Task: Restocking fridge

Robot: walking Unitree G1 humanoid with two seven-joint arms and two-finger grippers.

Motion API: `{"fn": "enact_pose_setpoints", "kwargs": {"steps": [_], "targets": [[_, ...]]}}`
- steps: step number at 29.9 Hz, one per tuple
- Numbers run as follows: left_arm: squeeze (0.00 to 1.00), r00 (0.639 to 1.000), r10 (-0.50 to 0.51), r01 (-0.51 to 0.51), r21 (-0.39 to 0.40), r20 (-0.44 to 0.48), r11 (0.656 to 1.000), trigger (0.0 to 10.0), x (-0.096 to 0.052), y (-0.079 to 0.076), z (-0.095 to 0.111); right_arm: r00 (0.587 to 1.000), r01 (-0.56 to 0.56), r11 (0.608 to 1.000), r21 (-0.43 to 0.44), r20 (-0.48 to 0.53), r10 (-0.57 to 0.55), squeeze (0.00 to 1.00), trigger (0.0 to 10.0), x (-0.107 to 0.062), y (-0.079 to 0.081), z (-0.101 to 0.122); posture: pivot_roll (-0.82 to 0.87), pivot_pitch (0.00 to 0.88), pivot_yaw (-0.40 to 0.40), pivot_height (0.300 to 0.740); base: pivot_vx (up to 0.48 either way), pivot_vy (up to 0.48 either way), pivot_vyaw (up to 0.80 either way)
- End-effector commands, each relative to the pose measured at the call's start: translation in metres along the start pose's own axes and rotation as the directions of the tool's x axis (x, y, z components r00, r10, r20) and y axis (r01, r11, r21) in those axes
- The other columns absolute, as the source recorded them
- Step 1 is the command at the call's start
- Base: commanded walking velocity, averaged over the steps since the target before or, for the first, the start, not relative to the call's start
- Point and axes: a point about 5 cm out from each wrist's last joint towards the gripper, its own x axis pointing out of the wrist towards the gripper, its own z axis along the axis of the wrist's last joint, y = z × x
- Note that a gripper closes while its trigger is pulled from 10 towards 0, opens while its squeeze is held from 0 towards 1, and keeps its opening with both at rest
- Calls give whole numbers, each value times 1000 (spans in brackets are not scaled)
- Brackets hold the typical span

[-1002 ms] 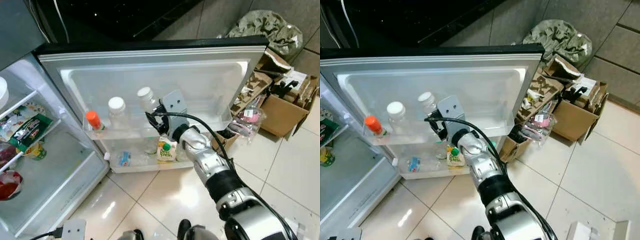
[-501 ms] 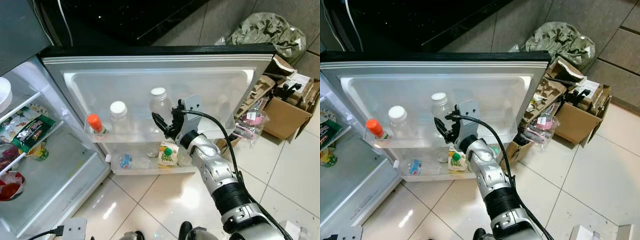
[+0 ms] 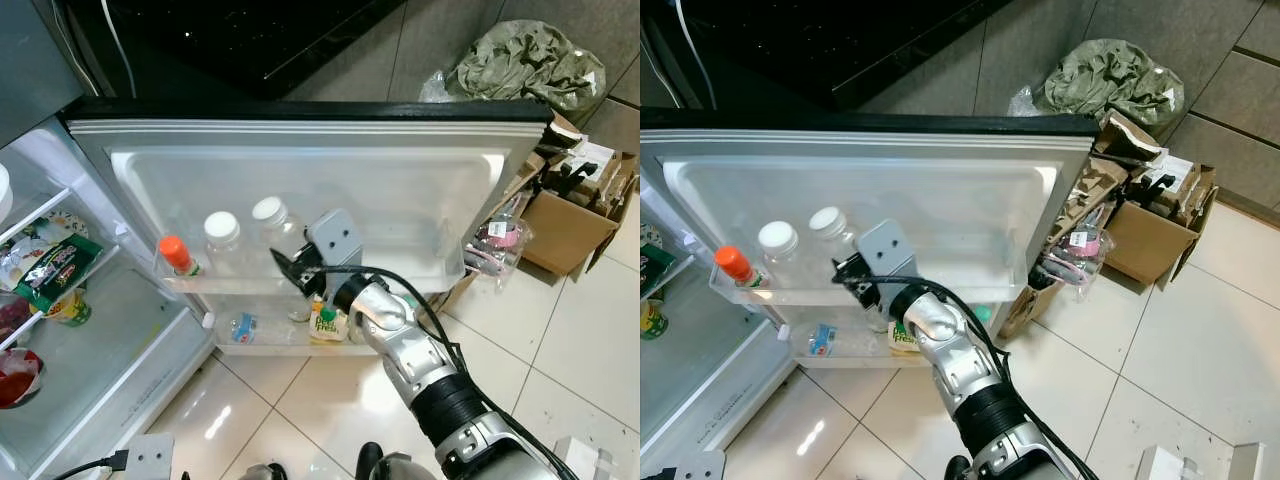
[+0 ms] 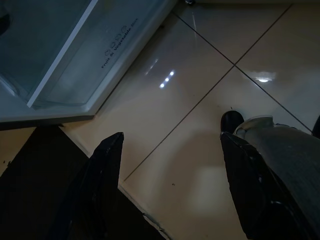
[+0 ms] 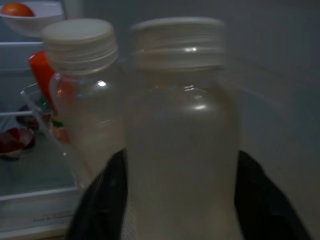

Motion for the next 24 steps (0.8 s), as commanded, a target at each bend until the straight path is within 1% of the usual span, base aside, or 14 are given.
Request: {"fn": "enact_pose_setpoints", "kwargs": {"steps": [1, 7, 8, 9, 11, 12, 13, 14, 15, 18, 20, 21, 22, 24], "targets": [[0, 998, 17, -16, 21, -57, 1000, 10000, -5, 7, -15, 996, -88, 983, 163, -21, 92, 1000, 10000, 11, 57, -9, 46, 330, -19, 710, 0, 0, 0], [0, 998, 14, -12, 21, -59, 1000, 10000, -5, 6, -15, 996, -69, 984, 167, -39, 76, 1000, 10000, 4, 49, -14, 34, 331, -19, 710, 0, 0, 0], [0, 998, 12, -11, 21, -59, 1000, 10000, -5, 6, -15, 997, -61, 985, 164, -41, 69, 1000, 10000, 2, 47, -15, 34, 331, -19, 710, 0, 0, 0], [0, 998, 10, -9, 21, -58, 1000, 10000, -4, 5, -15, 998, -36, 988, 150, -49, 44, 1000, 10000, -1, 41, -16, 30, 330, -20, 710, 0, 0, 0], [0, 998, 9, -8, 21, -59, 1000, 10000, -4, 5, -15, 998, -30, 989, 147, -51, 38, 1000, 10000, -1, 39, -16, 30, 330, -20, 710, 0, 0, 0], [0, 998, 9, -8, 21, -58, 1000, 10000, -4, 5, -15, 998, -22, 989, 147, -50, 29, 0, 10000, -2, 37, -16, 30, 330, -20, 710, 0, 0, 0], [0, 998, 8, -7, 21, -58, 1000, 10000, -4, 5, -15, 999, -8, 989, 147, -51, 16, 0, 10000, -3, 33, -16, 30, 330, -20, 710, 0, 0, 0], [0, 998, 8, -7, 21, -58, 1000, 10000, -4, 5, -15, 999, -8, 989, 147, -51, 16, 0, 10000, -3, 33, -16, 30, 330, -20, 710, 0, 0, 0], [0, 998, 8, -7, 21, -58, 1000, 10000, -3, 5, -15, 999, 11, 990, 144, -55, -4, 0, 10000, -4, 27, -15, 26, 328, -16, 710, 0, 0, 0], [0, 998, 8, -6, 23, -57, 1000, 10000, -2, 6, -14, 998, 16, 991, 135, -61, -7, 0, 10000, -4, 23, -15, 27, 325, -13, 710, 0, 0, 0], [0, 998, 7, -6, 25, -55, 1000, 10000, -1, 5, -13, 997, -15, 994, 105, -80, 23, 0, 10000, -4, 20, -14, 27, 323, -10, 710, 0, 0, 0], [0, 998, 7, -6, 25, -54, 1000, 10000, -1, 5, -12, 993, -68, 996, 62, -92, 73, 0, 10000, -4, 18, -11, 25, 321, -8, 710, 0, 0, 0], [0, 999, 7, -6, 24, -53, 1000, 10000, 0, 5, -12, 987, -123, 992, 16, -106, 124, 0, 10000, -5, 14, -7, 22, 320, -7, 710, 0, 0, 0], [0, 999, 7, -6, 24, -52, 1000, 10000, 1, 4, -11, 972, -187, 981, -40, -150, 179, 0, 10000, -6, -2, 1, 14, 318, -6, 710, 0, 0, 0]]}}
